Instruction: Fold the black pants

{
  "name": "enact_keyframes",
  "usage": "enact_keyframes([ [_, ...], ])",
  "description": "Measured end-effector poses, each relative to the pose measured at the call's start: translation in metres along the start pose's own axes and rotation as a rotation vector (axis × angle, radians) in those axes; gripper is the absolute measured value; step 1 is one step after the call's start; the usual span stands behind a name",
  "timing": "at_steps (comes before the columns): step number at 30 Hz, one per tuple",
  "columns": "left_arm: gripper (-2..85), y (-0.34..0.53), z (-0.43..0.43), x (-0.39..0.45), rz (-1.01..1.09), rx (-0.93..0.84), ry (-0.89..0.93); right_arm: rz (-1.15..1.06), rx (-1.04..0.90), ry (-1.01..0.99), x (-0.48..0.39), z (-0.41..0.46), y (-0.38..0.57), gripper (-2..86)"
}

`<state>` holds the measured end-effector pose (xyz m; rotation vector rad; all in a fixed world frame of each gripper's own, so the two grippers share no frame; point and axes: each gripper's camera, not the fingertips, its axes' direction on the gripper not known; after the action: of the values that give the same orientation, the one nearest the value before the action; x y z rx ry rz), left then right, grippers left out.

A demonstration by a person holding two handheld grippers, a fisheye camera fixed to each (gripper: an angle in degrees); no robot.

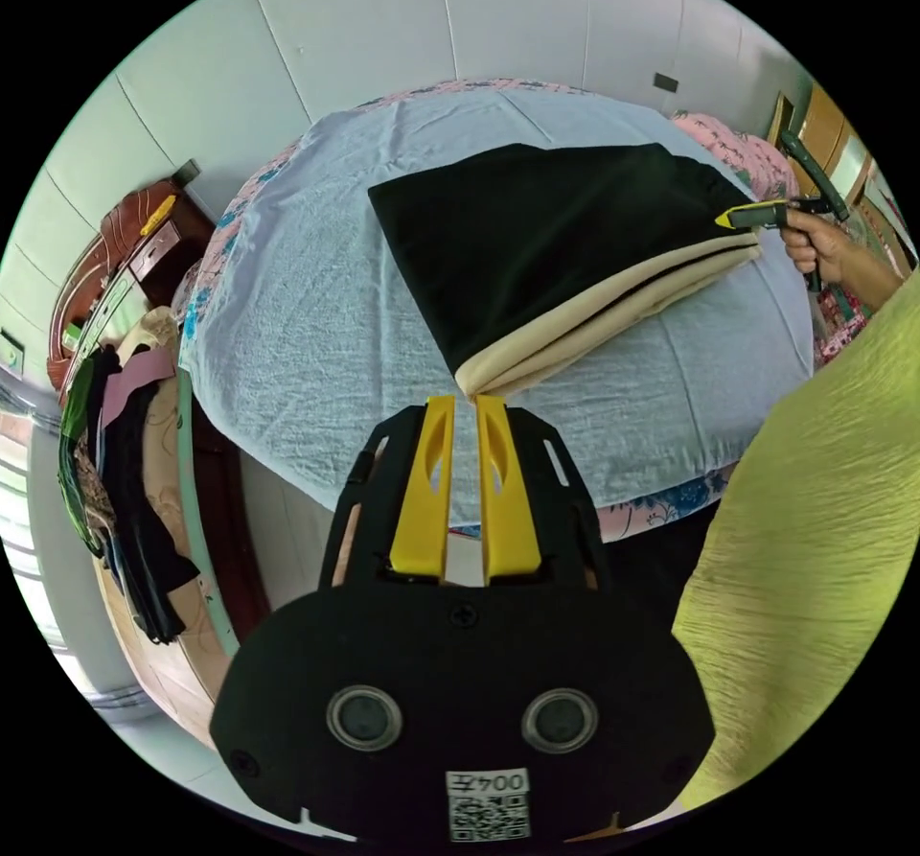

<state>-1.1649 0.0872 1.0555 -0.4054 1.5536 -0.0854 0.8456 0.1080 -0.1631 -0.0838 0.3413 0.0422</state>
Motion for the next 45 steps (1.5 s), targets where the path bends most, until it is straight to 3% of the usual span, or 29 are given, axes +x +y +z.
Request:
enact_keyframes([
  [6,6.4,-0.023,-0.021,-0.073,-0.099,0.078,0.108,0.113,0.165,-0.195,0.035,-0.048,0.037,7.8],
  [9,8.0,-0.061,-0.012,-0.112,-0.103,0.096,0.224,0.177,0.196,-0.423,0.046,-0.060,0.058,8.2],
  [11,9.6,-0.098,0.013,-0.145,-0.111,0.068,0.371,0.238,0.188,-0.639,0.046,-0.058,0.076,8.9],
  [17,11.7,-0.175,0.088,-0.217,-0.045,-0.038,0.587,0.389,0.164,-0.938,0.012,-0.028,0.118,10.3],
  [24,12.3,-0.226,0.149,-0.274,0.064,-0.095,0.751,0.566,0.207,-1.009,-0.072,0.003,0.140,11.7],
  [32,12.0,-0.263,0.200,-0.292,0.209,-0.173,0.875,0.845,0.390,-0.973,-0.145,0.010,0.170,12.2],
  [45,8.4,-0.287,0.257,-0.306,0.191,-0.211,0.961,0.880,0.431,-0.976,-0.191,-0.011,0.153,12.5],
])
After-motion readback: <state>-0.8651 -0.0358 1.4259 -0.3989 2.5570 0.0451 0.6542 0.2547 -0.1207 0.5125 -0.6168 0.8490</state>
